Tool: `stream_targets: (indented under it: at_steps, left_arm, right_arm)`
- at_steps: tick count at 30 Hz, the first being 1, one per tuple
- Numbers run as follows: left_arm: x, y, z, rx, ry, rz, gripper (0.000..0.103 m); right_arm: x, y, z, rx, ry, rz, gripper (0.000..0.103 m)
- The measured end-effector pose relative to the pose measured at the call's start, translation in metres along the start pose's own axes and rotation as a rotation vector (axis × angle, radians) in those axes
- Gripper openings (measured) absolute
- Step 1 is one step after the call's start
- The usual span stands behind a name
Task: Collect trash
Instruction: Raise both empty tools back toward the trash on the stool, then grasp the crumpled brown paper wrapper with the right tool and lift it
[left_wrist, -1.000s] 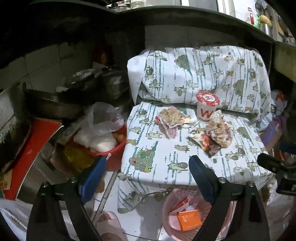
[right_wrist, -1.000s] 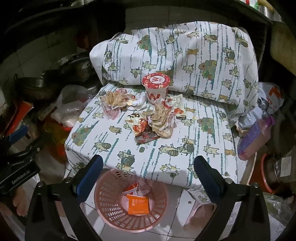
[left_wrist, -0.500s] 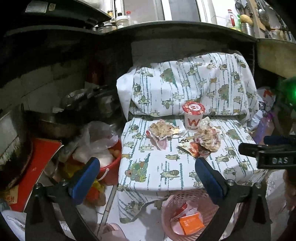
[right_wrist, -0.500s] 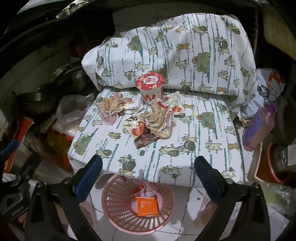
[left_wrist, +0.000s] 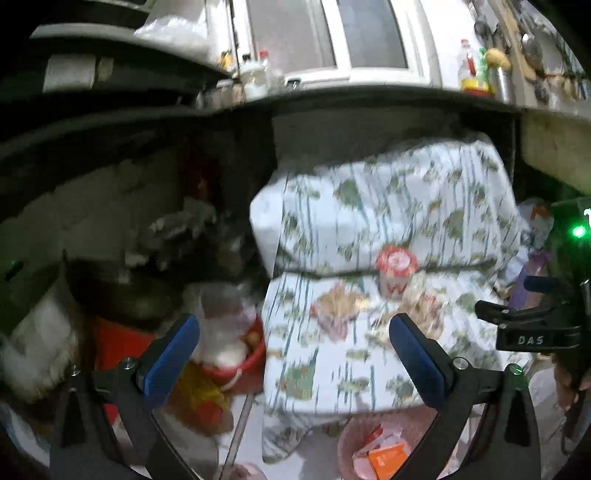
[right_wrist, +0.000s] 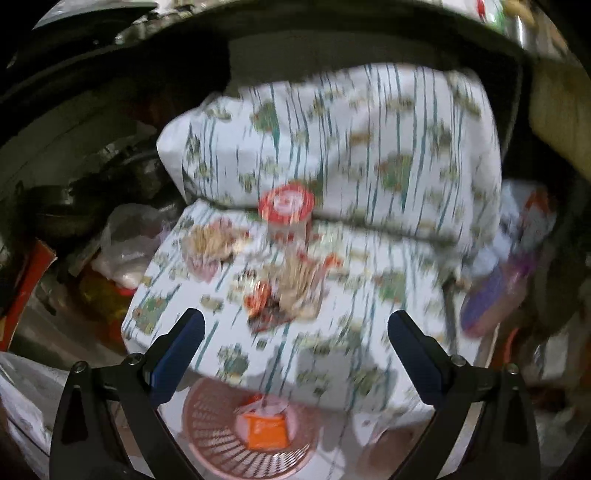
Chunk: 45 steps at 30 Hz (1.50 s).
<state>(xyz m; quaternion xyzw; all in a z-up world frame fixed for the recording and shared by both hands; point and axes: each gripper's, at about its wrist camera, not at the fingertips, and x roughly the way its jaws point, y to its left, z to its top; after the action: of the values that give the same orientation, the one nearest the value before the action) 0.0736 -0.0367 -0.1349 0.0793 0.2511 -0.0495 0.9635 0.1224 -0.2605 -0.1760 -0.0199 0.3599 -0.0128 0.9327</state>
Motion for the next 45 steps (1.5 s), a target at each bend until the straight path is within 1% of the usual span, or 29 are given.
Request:
stream_targets:
  at_steps: [3,5,7,8,10,12,13,15,16,18,19,21,22,23,25,26,27,31,33,34,35,36,37,39,40,41,42,44,45]
  left_arm:
    - [0.008,0.007,0.030,0.001,-0.019,-0.026,0.103]
    - [0.026,0.014,0.046,-0.014,-0.004,-0.042,0.103]
    - [0.044,0.021,0.053,-0.046,0.009,-0.061,0.103]
    - [0.056,0.024,0.052,-0.058,0.017,-0.054,0.103]
    - [0.080,0.029,0.039,-0.054,0.043,-0.027,0.103]
    - [0.103,0.030,0.020,-0.043,0.084,-0.013,0.103]
    - [0.123,0.032,0.007,-0.034,0.133,0.000,0.103]
    - [0.152,0.032,-0.010,-0.024,0.234,0.019,0.103]
    - [0.168,0.033,-0.015,-0.042,0.302,-0.004,0.103]
    - [0.182,0.034,-0.021,-0.093,0.364,-0.074,0.103]
    - [0.187,0.035,-0.021,-0.108,0.372,-0.084,0.103]
    - [0.192,0.033,-0.021,-0.104,0.355,-0.056,0.103]
    - [0.195,0.030,-0.021,-0.086,0.344,-0.036,0.103]
    - [0.197,0.027,-0.021,-0.074,0.343,-0.026,0.103]
    - [0.200,0.021,-0.020,-0.060,0.352,-0.017,0.103]
    - [0.202,0.019,-0.019,-0.056,0.358,-0.014,0.103]
    - [0.203,0.017,-0.018,-0.057,0.362,-0.013,0.103]
    - [0.209,0.012,-0.015,-0.074,0.370,-0.016,0.103]
    - [0.216,0.011,-0.017,-0.078,0.392,-0.020,0.103]
    - [0.217,0.011,-0.017,-0.083,0.399,-0.014,0.103]
    - [0.219,0.014,-0.018,-0.110,0.401,-0.019,0.103]
    - [0.219,0.016,-0.018,-0.126,0.398,-0.031,0.103]
    - [0.221,0.018,-0.018,-0.142,0.397,-0.049,0.103]
    - [0.227,0.018,-0.018,-0.142,0.407,-0.078,0.103]
    - [0.230,0.016,-0.020,-0.133,0.412,-0.085,0.103]
    - [0.234,0.013,-0.023,-0.114,0.421,-0.086,0.103]
    - [0.237,0.011,-0.026,-0.104,0.429,-0.083,0.103]
    - [0.245,0.006,-0.032,-0.096,0.457,-0.083,0.103]
    - [0.248,0.005,-0.034,-0.097,0.467,-0.089,0.103]
  right_arm:
    - [-0.010,-0.003,0.028,-0.013,-0.050,0.010,0.099]
    - [-0.013,-0.006,0.044,-0.004,-0.080,0.011,0.100]
    - [-0.010,-0.010,0.057,0.011,-0.103,0.009,0.101]
    - [-0.007,-0.011,0.062,0.018,-0.107,0.004,0.101]
    - [0.002,-0.014,0.070,0.038,-0.108,-0.004,0.101]
    - [0.015,-0.016,0.074,0.052,-0.089,0.003,0.101]
    - [0.022,-0.018,0.075,0.057,-0.079,0.010,0.102]
    - [0.039,-0.019,0.076,0.063,-0.055,0.019,0.101]
    - [0.048,-0.020,0.075,0.067,-0.044,0.020,0.102]
    - [0.068,-0.023,0.069,0.077,-0.004,0.038,0.102]
    - [0.081,-0.025,0.066,0.084,0.028,0.054,0.102]
    - [0.105,-0.031,0.056,0.118,0.101,0.083,0.102]
    - [0.117,-0.034,0.050,0.144,0.134,0.093,0.101]
    - [0.127,-0.038,0.046,0.176,0.146,0.096,0.101]
    - [0.140,-0.044,0.042,0.203,0.149,0.054,0.102]
    - [0.147,-0.045,0.041,0.207,0.164,0.041,0.102]
    - [0.158,-0.046,0.041,0.206,0.196,0.049,0.101]
    - [0.192,-0.038,0.034,0.190,0.309,0.098,0.101]
    - [0.207,-0.030,0.022,0.182,0.362,0.112,0.102]
    - [0.217,-0.027,0.013,0.183,0.409,0.114,0.102]
    - [0.226,-0.024,0.005,0.185,0.454,0.104,0.101]
    - [0.231,-0.023,-0.001,0.194,0.472,0.087,0.101]
    - [0.233,-0.023,-0.005,0.201,0.468,0.069,0.101]
    - [0.236,-0.022,-0.006,0.184,0.450,0.044,0.100]
    - [0.236,-0.020,-0.006,0.161,0.442,0.033,0.098]
    - [0.236,-0.019,-0.007,0.145,0.438,0.029,0.094]
    - [0.237,-0.018,-0.008,0.144,0.440,0.042,0.090]
    - [0.241,-0.018,-0.014,0.174,0.466,0.111,0.087]
    - [0.245,-0.018,-0.017,0.183,0.482,0.125,0.081]
